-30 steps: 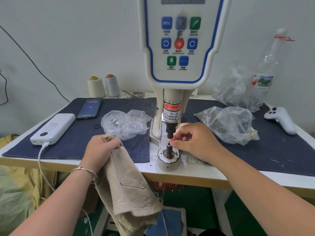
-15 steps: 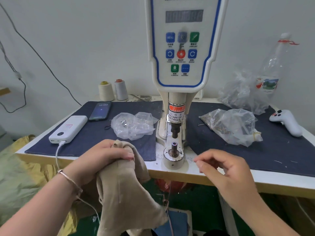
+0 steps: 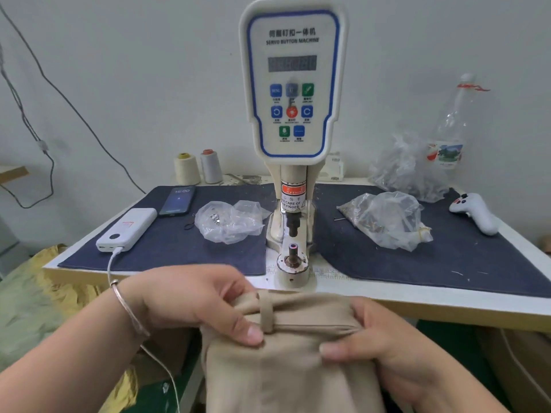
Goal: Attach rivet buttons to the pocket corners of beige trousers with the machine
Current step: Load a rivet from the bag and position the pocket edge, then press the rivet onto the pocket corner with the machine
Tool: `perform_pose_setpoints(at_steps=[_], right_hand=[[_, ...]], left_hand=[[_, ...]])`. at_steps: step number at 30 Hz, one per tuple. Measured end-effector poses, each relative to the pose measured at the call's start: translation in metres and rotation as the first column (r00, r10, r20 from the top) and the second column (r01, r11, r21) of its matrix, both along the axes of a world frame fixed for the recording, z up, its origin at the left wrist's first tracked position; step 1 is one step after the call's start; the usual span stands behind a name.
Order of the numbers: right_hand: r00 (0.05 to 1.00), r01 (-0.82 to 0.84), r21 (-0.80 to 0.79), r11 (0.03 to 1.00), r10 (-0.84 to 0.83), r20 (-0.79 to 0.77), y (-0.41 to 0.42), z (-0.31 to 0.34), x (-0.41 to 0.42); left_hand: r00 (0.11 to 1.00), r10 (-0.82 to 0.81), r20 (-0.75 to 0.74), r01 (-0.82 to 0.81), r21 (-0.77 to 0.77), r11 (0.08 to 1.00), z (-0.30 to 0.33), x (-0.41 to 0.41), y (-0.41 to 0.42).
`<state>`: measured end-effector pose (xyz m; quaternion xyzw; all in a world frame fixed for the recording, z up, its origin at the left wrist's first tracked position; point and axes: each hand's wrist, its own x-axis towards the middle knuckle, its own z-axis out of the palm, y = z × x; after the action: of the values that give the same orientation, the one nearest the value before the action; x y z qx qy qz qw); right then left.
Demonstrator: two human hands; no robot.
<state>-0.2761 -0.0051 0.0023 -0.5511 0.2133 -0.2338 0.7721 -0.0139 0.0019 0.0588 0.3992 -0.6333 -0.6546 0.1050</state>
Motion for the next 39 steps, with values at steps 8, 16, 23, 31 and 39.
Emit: perform_pose_setpoints(at_steps=[8, 16, 23, 31, 39], right_hand=[[0.965, 0.257, 0.187, 0.948, -0.24, -0.109, -0.036, 0.005, -0.008], [0.77, 0.577, -0.018, 0.817, -0.551, -0.321, -0.083, 0.016, 0.017], [0.62, 0.664, -0.198, 0.721, -0.679, -0.392, -0.112, 0.015, 0.026], [0.571, 0.573, -0.458, 0.68, -0.732, -0.372, -0.131, -0.009, 0.023], [0.643, 0.57, -0.398, 0.719, -0.692, -0.33, -0.137, -0.03, 0.01]], left_hand=[[0.795, 0.4, -0.456, -0.369, 0.161, 0.916, -0.069, -0.016, -0.005], [0.618, 0.768, -0.171, -0.785, -0.079, 0.614, -0.062, -0.034, -0.046], [0.593, 0.801, 0.082, -0.707, -0.424, 0.567, -0.063, -0.033, -0.094], [0.651, 0.743, 0.155, -0.519, -0.623, 0.585, -0.066, -0.03, -0.109], [0.731, 0.682, -0.022, -0.598, -0.502, 0.625, -0.083, -0.024, -0.11]])
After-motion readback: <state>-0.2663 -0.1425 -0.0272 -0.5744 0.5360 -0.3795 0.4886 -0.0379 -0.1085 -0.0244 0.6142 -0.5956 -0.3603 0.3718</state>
